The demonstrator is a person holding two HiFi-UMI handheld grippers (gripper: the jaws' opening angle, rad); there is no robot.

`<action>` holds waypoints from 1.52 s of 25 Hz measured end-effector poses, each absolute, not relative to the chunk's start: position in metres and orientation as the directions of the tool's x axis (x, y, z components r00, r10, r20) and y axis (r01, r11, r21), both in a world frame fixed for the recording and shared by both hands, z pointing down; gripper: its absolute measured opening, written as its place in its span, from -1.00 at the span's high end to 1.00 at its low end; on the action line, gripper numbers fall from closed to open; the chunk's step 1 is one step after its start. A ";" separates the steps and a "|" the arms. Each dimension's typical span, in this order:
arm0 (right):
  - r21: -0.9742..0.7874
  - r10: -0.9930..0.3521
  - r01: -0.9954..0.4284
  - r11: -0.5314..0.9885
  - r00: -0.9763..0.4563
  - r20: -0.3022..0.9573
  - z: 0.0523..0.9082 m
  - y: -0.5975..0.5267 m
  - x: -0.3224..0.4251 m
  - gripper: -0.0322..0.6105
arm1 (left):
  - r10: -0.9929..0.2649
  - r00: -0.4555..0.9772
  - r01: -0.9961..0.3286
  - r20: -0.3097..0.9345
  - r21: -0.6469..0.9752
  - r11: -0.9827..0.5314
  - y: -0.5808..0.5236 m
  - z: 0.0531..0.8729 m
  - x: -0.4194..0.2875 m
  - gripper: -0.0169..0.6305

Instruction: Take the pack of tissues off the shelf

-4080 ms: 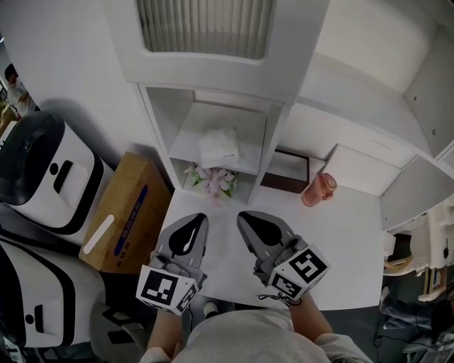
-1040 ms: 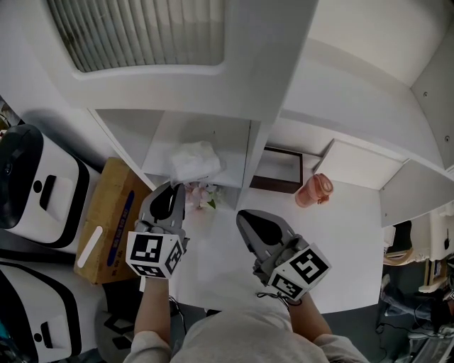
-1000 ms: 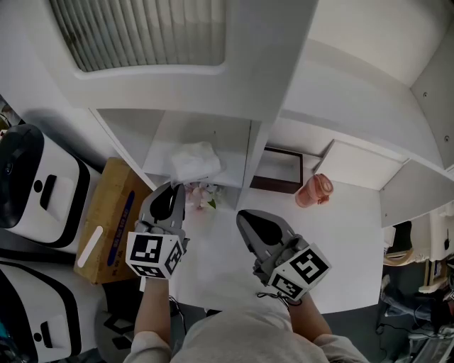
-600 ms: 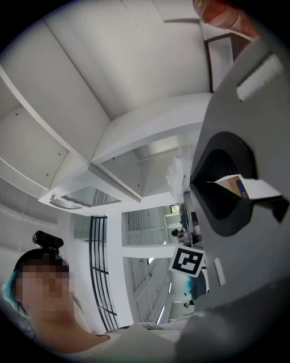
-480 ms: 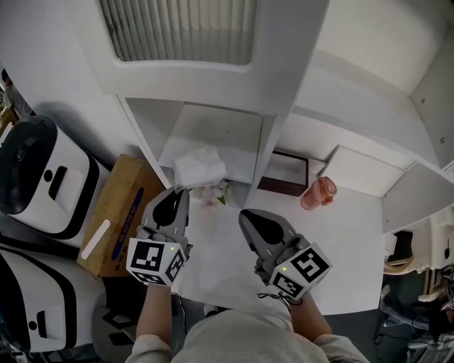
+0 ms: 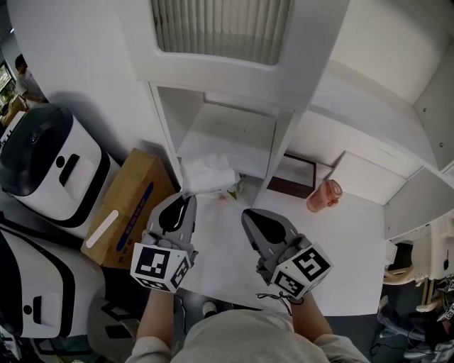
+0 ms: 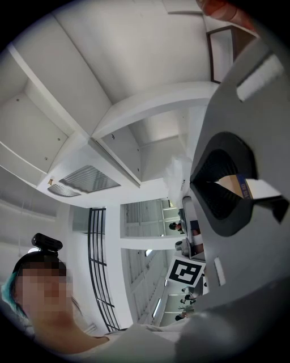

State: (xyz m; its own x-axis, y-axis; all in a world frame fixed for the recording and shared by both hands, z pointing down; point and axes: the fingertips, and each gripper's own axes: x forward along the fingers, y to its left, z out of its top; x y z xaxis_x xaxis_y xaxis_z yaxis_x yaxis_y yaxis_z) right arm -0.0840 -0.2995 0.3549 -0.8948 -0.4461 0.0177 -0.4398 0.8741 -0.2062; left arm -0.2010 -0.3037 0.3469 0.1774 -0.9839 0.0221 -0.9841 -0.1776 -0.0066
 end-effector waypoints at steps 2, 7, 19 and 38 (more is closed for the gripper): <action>-0.202 -0.439 -0.434 0.878 -0.898 0.017 0.353 -0.294 -0.087 0.89 | -0.984 0.175 -0.985 0.018 -0.003 -0.175 -0.295 0.344 -0.202 0.91; -0.195 -0.429 -0.424 0.885 -0.903 0.015 0.351 -0.280 -0.095 0.89 | -0.985 0.171 -0.985 0.006 0.015 -0.171 -0.274 0.342 -0.208 0.91; -0.186 -0.433 -0.428 0.884 -0.901 0.013 0.348 -0.230 -0.109 0.89 | -0.983 0.184 -0.983 -0.004 0.022 -0.185 -0.218 0.339 -0.218 0.91; -0.165 -0.482 -0.477 0.863 -0.876 0.011 0.354 -0.123 -0.132 0.89 | -0.965 0.262 -0.964 -0.031 0.036 -0.263 -0.108 0.341 -0.230 0.91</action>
